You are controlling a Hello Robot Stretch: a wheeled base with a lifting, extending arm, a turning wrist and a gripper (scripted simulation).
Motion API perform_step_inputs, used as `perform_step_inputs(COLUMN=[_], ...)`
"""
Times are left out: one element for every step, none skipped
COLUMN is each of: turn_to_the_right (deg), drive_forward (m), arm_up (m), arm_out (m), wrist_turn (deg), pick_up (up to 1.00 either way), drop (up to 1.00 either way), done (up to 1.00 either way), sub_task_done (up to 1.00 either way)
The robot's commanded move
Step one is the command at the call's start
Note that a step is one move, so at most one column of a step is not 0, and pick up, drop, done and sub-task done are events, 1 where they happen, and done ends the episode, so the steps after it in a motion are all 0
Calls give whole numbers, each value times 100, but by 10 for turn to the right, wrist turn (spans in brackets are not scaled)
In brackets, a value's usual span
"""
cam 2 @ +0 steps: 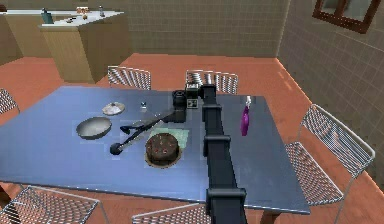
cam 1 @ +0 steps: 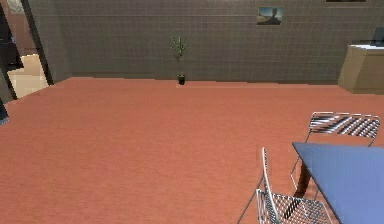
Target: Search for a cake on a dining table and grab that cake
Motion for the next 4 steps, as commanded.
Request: perform_step_inputs(turn_to_the_right=[0, 0, 0, 0], drive_forward=[0, 0, 0, 0], arm_up=[0, 0, -30, 0], arm_out=[0, 0, 0, 0], wrist_turn=[450, 90, 0, 0], pick_up=[0, 0, 0, 100], drop=[0, 0, 0, 0], done=[0, 0, 0, 0], sub_task_done=[0, 0, 0, 0])
